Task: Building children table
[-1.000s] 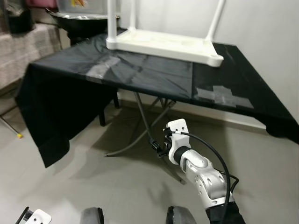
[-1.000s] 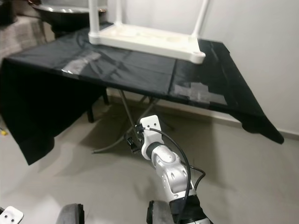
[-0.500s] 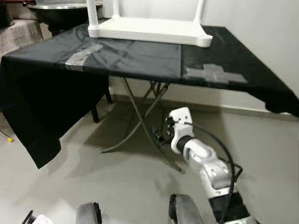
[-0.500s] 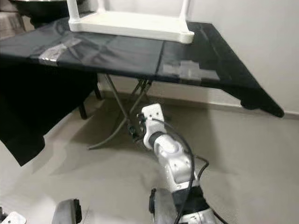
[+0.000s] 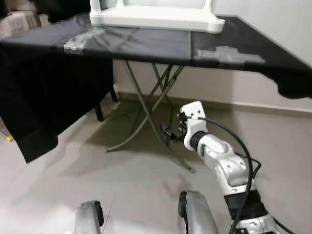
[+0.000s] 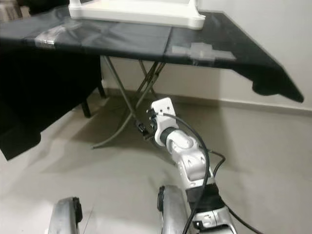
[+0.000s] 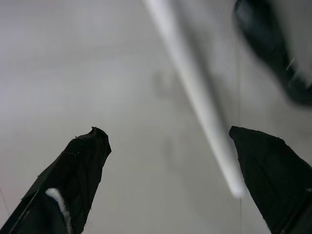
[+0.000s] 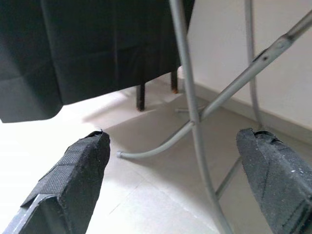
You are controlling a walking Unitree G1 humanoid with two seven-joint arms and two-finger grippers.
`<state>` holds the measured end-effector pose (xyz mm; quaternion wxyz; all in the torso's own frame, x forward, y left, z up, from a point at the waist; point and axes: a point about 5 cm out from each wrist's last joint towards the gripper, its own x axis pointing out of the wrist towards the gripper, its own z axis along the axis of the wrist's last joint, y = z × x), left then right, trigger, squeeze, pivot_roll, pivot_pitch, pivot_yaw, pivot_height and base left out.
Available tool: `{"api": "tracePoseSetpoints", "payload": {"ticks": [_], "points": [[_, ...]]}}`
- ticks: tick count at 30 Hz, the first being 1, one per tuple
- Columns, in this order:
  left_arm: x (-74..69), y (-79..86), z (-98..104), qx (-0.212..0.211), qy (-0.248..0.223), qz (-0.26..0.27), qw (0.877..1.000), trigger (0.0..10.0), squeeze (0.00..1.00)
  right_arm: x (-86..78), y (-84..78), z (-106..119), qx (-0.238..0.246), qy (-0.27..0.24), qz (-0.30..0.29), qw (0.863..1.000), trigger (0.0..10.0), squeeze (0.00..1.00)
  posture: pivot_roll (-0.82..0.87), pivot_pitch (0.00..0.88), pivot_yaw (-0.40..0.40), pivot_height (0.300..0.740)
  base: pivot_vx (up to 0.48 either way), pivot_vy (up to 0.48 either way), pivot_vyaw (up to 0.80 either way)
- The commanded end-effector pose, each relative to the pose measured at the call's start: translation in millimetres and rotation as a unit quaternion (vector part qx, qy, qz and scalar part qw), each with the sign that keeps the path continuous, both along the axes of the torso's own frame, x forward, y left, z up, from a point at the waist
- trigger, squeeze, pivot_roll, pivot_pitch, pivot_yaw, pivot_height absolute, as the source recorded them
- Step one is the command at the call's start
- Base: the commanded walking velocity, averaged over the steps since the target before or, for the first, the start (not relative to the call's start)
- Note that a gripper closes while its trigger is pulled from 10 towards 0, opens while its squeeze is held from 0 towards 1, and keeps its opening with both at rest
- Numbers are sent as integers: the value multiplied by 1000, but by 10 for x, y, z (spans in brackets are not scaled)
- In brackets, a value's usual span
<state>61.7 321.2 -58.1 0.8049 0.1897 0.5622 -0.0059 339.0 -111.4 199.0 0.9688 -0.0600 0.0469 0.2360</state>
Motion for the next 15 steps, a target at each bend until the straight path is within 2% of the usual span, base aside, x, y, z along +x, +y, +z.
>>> {"api": "tracePoseSetpoints", "payload": {"ticks": [1,6,8,15], "points": [[-168,36,-31,3,24,15,1000,10000,0,-20,59,59,-3,-2,19,1000,10000,0,-11,116,-44,390,0,0,0],[-297,23,-45,-2,40,14,999,10000,0,-29,94,106,-4,-1,34,999,10000,0,-17,145,-45,375,0,0,0],[-357,-2,-43,-7,47,9,999,10000,0,-11,93,148,-4,-1,38,999,10000,0,-31,185,-47,365,0,0,0],[-327,-41,-36,-21,42,-7,999,10000,0,-6,124,220,-2,2,52,999,10000,0,-51,242,-53,340,0,0,0]]}}
